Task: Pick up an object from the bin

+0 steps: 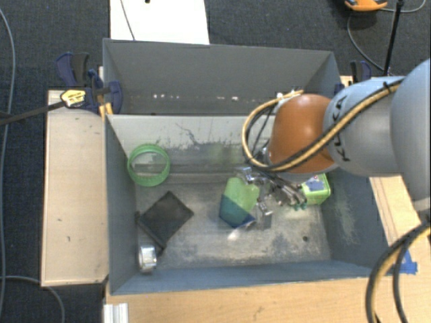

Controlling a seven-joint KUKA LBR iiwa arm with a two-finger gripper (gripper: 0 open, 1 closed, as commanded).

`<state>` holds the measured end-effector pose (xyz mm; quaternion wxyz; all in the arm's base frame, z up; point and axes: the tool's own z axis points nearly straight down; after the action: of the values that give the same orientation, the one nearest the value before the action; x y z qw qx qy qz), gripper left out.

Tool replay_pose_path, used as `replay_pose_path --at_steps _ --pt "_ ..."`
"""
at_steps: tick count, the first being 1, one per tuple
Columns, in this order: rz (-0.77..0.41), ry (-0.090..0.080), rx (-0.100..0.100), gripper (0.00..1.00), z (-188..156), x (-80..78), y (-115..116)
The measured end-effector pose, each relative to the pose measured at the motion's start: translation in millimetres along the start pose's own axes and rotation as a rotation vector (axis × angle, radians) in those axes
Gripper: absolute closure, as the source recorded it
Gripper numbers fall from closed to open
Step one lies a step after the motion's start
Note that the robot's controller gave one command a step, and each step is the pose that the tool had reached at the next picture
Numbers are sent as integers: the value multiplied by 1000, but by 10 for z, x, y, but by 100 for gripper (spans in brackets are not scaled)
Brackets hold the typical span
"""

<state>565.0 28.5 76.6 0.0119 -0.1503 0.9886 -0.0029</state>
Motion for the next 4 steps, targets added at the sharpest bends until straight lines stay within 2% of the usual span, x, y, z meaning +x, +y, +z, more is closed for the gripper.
replay_pose_path --at_steps 1,2,3,4 --pt "-44 6 -7 100 54 14 341" --pt "-45 5 -7 100 54 14 341" --pt "-69 4 -7 100 14 -151 694" --pt "-80 0 -8 100 -8 -252 1021"
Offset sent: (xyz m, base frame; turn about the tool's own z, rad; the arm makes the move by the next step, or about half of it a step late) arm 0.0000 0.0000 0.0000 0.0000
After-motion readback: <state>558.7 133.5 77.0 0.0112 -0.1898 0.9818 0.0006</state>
